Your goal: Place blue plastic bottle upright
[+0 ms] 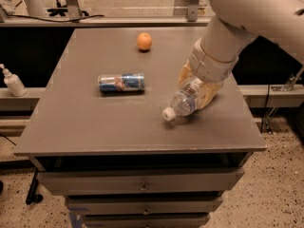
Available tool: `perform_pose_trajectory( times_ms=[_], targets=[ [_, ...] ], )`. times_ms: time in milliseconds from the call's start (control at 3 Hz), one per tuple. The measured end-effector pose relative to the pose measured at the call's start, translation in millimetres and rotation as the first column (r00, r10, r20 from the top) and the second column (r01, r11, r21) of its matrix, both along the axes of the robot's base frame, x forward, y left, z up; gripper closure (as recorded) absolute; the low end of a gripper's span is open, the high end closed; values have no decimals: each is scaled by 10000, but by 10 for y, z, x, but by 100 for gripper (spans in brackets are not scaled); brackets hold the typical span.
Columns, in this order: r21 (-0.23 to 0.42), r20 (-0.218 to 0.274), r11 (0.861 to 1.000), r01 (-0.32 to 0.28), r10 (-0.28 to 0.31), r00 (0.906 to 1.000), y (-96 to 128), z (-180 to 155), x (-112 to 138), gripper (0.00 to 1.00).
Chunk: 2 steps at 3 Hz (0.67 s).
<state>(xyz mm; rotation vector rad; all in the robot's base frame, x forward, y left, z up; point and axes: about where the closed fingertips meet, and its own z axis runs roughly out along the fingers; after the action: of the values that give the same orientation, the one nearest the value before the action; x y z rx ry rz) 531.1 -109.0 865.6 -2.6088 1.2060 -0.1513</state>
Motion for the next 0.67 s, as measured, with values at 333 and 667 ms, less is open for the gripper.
perform_pose_trajectory(
  times_ms=[333, 667],
  targets=[
    [493, -62, 9936, 1014, -1012, 9948, -4, 182, 113, 100],
    [2051, -623, 9356, 2872, -2804, 9579, -73, 441, 275, 100]
  ],
)
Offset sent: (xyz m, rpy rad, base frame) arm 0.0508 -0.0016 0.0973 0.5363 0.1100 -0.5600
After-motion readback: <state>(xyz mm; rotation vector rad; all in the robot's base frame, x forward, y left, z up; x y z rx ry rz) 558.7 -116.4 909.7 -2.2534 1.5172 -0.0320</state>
